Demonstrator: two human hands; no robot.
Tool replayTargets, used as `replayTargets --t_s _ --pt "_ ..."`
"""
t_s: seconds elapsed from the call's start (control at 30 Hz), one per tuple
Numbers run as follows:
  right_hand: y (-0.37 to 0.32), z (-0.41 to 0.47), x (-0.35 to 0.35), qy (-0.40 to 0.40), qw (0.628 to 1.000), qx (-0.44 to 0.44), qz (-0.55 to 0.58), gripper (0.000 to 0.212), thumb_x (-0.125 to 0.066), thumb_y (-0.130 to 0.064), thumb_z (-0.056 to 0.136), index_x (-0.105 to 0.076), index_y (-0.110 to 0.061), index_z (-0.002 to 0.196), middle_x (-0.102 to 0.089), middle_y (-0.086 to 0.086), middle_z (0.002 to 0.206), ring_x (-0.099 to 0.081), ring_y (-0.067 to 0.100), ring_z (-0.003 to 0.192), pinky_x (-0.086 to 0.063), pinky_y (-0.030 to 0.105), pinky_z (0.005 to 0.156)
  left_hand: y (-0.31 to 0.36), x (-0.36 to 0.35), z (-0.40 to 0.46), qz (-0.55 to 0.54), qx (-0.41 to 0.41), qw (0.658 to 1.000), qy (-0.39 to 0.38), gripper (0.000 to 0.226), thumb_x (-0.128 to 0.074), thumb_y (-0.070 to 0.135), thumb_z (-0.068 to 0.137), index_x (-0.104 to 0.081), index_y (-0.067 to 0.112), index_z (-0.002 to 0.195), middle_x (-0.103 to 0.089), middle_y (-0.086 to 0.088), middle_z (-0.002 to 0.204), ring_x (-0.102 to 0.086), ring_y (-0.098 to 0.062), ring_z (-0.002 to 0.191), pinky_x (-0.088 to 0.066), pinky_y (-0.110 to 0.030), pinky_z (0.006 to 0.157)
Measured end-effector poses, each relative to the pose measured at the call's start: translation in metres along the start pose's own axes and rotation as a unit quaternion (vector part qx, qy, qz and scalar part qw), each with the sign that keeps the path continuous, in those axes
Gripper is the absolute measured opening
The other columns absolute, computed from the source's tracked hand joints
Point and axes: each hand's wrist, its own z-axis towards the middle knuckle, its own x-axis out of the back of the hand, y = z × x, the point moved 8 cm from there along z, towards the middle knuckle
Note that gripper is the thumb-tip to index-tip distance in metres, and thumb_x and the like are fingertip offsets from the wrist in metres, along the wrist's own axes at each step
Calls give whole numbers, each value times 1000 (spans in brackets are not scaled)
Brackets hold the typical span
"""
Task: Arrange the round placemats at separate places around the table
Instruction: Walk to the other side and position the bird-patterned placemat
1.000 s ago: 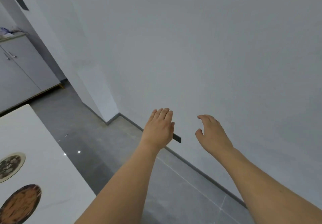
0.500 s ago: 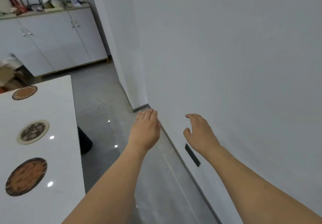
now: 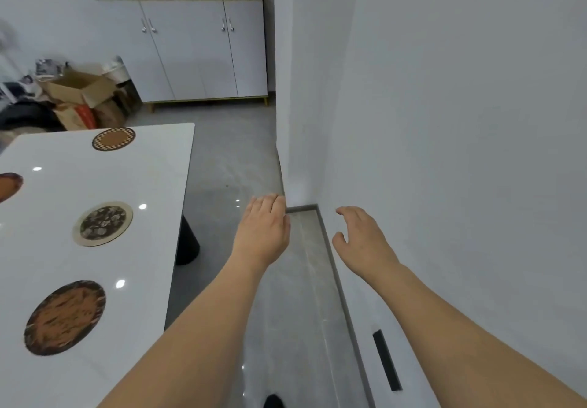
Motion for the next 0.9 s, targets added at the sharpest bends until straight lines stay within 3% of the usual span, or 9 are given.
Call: replayTargets --t_s 0.2,0.43,0.73,0.9 --pt "-8 87 -27 -59 997 40 -12 51 -44 -17 90 -37 -9 140 -42 9 143 -40 25 130 -31 33 111 -42 -28 44 0 54 998 -15 40 -43 24 96 -49 4 130 -52 -13 135 -47 -30 123 -25 -45 116" --pt "-63 167 -88 -152 979 133 -15 51 -45 -18 88 -38 -11 138 -41 9 143 -39 27 129 -33 37 110 -131 -23 44 17 202 979 16 36 -44 20 94 -53 1 124 -55 -14 128 -50 -32 118 -31 -46 110" --pt "-214 171 -191 -244 924 291 -38 49 -48 -13 88 -41 -7 137 -44 12 141 -41 27 129 -30 33 109 -261 -5 -57 47 355 932 56 38 -42 20 96 -53 0 126 -55 -14 132 -49 -31 121 -28 -43 111" --pt "-294 138 -253 -310 870 381 -30 49 -47 -12 91 -39 -8 139 -41 8 144 -39 24 131 -31 33 110 -315 5 -139 35 480 870 108 36 -47 14 94 -55 -7 122 -59 -23 124 -55 -38 114 -38 -48 104"
